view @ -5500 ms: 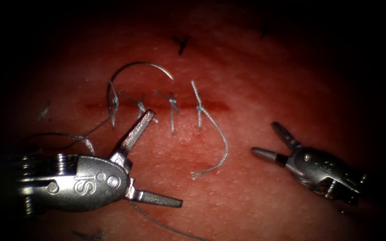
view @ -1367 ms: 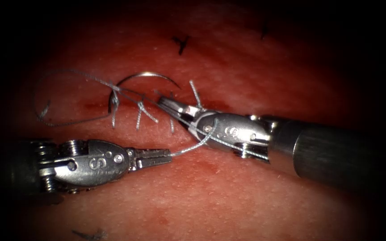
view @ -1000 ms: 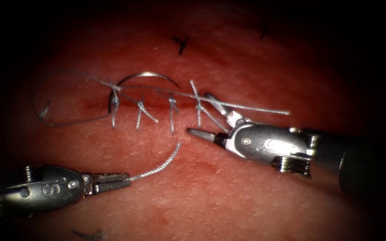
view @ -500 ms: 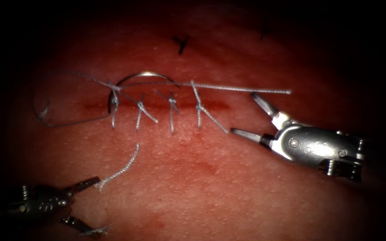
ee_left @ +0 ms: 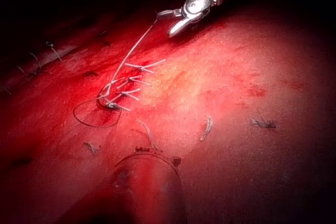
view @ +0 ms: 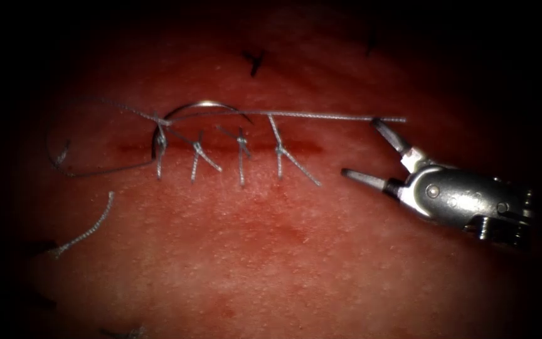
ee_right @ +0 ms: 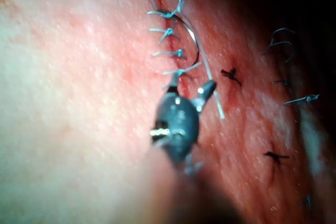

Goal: Wound Closure

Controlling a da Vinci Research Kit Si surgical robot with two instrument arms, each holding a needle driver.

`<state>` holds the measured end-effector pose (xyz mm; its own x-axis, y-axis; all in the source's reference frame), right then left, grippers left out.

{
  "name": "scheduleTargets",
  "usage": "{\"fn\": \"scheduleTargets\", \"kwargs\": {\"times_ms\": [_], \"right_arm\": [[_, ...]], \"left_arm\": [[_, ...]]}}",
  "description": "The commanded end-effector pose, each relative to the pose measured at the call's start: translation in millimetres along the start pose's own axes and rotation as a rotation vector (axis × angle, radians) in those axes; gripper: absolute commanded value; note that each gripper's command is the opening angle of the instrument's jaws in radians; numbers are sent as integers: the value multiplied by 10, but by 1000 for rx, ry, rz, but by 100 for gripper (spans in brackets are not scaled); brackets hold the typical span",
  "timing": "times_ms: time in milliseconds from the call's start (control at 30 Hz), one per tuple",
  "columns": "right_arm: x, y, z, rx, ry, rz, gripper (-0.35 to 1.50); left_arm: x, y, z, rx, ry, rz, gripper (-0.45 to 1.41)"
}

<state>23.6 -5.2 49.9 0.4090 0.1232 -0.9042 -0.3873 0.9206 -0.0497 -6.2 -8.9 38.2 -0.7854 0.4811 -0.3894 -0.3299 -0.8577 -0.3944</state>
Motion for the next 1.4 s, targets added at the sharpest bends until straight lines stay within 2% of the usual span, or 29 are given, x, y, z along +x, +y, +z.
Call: {"fn": "scheduleTargets", "kwargs": {"times_ms": [33, 67, 167, 200, 267, 400, 533, 600, 633, 667, 767, 833, 967, 1000, 1100, 1200, 1333, 1367, 1400], "right_arm": [[7, 4, 9, 2, 3, 1, 113], [10, 5, 8, 3, 3, 4, 113], [12, 3, 8, 3, 2, 4, 113], [11, 2, 9, 2, 2, 3, 113], [11, 1, 9, 1, 2, 3, 115], [12, -1, 11, -1, 1, 14, 116], [12, -5, 14, -5, 0, 13, 120], [13, -8, 16, -7, 0, 18, 120], [13, -8, 16, -7, 0, 18, 120], [13, -10, 18, -5, -5, 16, 120], [14, -10, 19, -7, -6, 17, 120], [13, -10, 19, -4, -8, 16, 120], [13, -9, 19, -4, -8, 16, 120], [14, -10, 18, -4, -8, 16, 120], [15, -11, 18, -4, -8, 22, 120], [16, -13, 17, -3, -7, 40, 120], [20, -14, 15, 5, -14, 52, 118], [23, -14, 14, 12, -18, 59, 116], [24, -13, 14, 29, -17, 64, 116]], "left_arm": [[5, -1, 6, -47, 19, -55, 24], [10, 2, 3, -126, 74, -103, 21], [18, 2, -3, -211, 205, -174, 21], [21, -7, -8, -309, 282, -257, 19], [17, -13, -6, -305, 268, -288, 19], [-1, -21, 16, -259, 79, -278, 17], [-19, -18, 45, -218, -154, -204, 49], [-27, -19, 55, -214, -229, -177, 63], [-27, -19, 55, -214, -229, -177, 63], [-37, -19, 62, -212, -299, -151, 71], [-45, -23, 61, -202, -353, -125, 74], [-42, -31, 44, -115, -359, -44, 79], [-29, -31, 14, -36, -367, 16, 71], [-18, -29, -3, -3, -357, 27, 64], [1, -28, -27, 52, -323, 66, 56], [24, -25, -47, 76, -232, 73, 49], [58, -23, -72, 101, -41, 84, 39], [81, -27, -81, 136, 70, 90, 37], [90, -28, -83, 153, 119, 93, 37]]}}
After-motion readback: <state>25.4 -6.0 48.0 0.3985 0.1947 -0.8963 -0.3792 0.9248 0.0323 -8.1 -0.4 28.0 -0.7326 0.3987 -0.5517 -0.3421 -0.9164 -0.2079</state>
